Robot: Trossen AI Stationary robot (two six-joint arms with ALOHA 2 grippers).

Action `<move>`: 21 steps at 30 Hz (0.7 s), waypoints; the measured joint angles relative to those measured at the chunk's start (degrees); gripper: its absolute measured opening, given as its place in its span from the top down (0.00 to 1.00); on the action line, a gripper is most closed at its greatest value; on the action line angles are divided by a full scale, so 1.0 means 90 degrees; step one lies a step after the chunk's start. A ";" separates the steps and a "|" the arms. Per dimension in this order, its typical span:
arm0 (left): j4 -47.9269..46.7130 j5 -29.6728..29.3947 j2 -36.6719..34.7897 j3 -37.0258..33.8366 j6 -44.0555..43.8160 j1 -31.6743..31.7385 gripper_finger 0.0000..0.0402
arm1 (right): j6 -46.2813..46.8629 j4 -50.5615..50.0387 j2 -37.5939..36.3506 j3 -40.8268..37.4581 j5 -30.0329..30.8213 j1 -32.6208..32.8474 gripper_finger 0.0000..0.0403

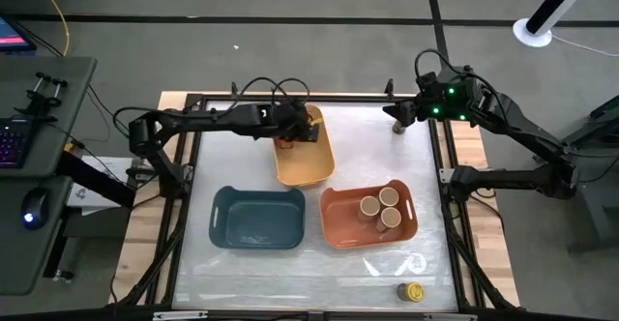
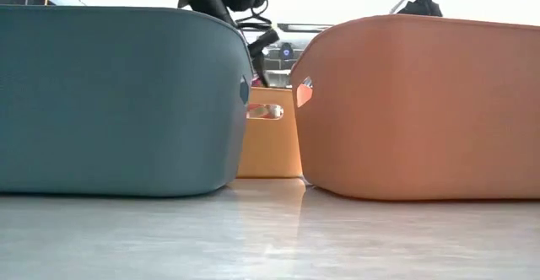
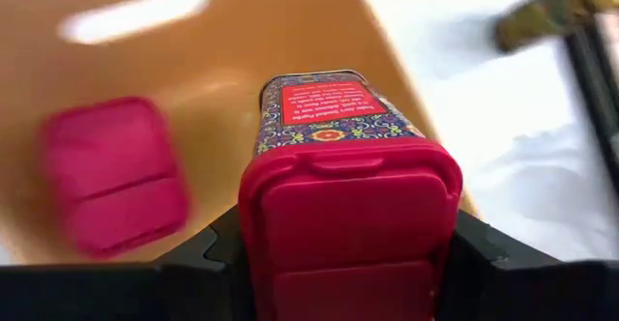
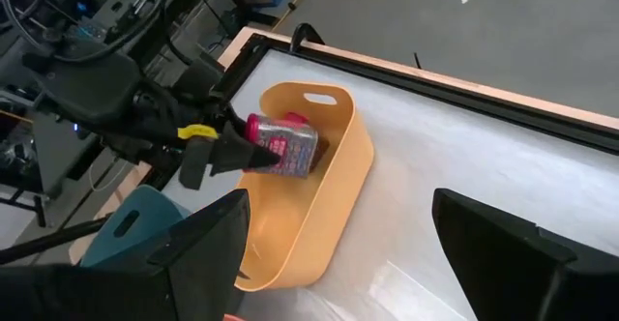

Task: Sort spices by type
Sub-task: Put the red seasoning can into the yellow bin

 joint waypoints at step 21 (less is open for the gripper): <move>-0.0186 0.0085 0.0488 0.0002 -0.0308 0.0440 0.48 | -0.0103 0.0010 0.0502 0.0000 0.0019 0.0455 0.21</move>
